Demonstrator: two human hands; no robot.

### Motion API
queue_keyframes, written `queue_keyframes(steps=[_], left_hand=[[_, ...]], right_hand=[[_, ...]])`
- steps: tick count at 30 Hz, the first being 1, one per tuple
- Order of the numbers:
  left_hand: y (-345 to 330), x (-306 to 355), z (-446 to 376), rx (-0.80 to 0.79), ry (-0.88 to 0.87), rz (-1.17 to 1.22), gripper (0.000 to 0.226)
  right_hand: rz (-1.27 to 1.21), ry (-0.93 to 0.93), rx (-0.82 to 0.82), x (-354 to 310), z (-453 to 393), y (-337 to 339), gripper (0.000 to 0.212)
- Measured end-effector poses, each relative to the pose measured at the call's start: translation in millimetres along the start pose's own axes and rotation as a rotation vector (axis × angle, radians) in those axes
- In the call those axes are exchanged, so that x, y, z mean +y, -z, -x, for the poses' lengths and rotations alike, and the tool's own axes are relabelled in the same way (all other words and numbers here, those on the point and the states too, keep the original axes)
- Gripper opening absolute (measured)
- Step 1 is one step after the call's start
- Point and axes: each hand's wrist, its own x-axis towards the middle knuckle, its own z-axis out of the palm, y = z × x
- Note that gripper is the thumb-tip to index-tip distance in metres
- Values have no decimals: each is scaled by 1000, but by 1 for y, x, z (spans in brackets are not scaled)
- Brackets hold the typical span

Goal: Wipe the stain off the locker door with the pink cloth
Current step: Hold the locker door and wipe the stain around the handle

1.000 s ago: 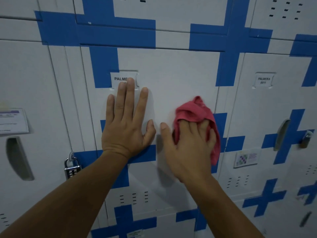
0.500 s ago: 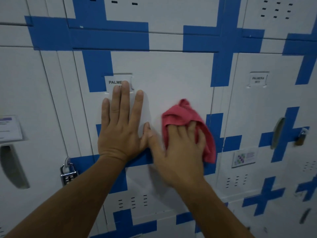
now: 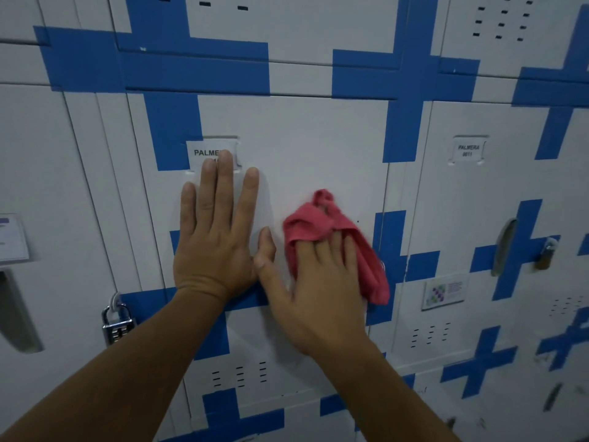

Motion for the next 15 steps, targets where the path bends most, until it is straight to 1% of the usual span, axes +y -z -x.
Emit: queue_keyframes(steps=[1,3,4,8,10,11,13,14,15], left_hand=[[0,0,0,-1,2,0,77],[0,0,0,4,3,5,77],[0,0,0,8,0,7,77],[1,0,0,7,-2,12,79],[2,0,-1,1,-1,10,79],[2,0,-1,-4,0,8,80],[2,-1,0,-9,2,2,79],[2,0,0,-10,3,1,79],[2,0,0,-8,4,2,80]], right_hand=[[15,53,-1,1,1,-2,79],[40,80,2,11,-2,-3,77],[39,52,14,19,-3,-3,77],[-35,-166,90,38,-6,0,80],[-83,-233,68,29,-2,1,82],[-94,-226,29,22,2,0,82],[-39,-106,-62,10,13,-4,84],[3,-44,-80,9,17,-6,85],[24,-20,-76,11,17,-7,86]])
